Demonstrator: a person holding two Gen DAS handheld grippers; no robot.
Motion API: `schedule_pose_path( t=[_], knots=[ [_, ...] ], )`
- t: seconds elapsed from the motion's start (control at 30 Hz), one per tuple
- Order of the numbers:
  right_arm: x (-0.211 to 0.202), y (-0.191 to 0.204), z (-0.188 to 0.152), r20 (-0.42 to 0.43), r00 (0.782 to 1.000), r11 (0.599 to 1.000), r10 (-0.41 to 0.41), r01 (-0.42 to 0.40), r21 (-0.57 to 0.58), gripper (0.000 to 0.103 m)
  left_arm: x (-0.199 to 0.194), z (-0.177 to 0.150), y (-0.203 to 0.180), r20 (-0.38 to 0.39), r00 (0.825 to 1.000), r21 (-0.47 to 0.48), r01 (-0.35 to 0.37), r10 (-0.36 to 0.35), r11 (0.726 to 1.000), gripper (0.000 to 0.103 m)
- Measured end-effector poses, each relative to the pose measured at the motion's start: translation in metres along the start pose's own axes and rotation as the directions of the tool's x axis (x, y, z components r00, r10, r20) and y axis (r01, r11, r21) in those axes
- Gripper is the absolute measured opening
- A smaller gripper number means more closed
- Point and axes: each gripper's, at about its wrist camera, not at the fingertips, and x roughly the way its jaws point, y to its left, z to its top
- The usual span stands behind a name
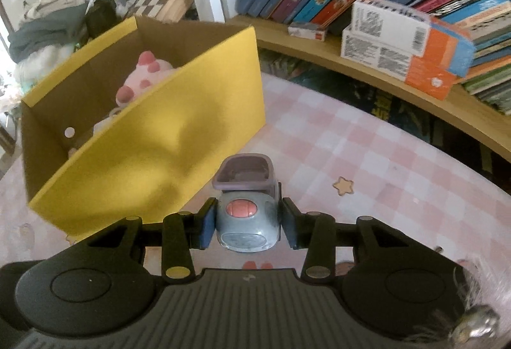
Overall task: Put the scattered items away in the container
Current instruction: 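Close left gripper on sponge while right gripper closes on toy car, then lift sponge with left gripper while right gripper lifts toy car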
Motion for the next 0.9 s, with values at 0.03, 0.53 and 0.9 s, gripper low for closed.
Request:
schedule_pose_path(
  t=[0.03, 0.53, 0.9],
  knots=[
    [-0.006, 0.000, -0.003, 0.005, 1.000, 1.000, -0.009, 0.009, 0.005, 0.040, -0.006, -0.002, -0.001, 0.002, 1.000, 0.009, 0.008, -0.008, 1.000, 0.042],
    [-0.079, 0.010, -0.069, 0.026, 0.994, 0.990, -0.107, 0.103, 0.098, 0.040, -0.081, -0.023, 0.006, -0.012, 0.995, 0.042, 0.099, -0.098, 0.994, 0.041],
    [-0.110, 0.036, -0.119, 0.006, 0.991, 0.979, -0.134, 0.131, 0.156, 0.040, -0.116, -0.041, 0.010, -0.041, 0.993, 0.051, 0.110, -0.108, 0.993, 0.041]
  ],
)
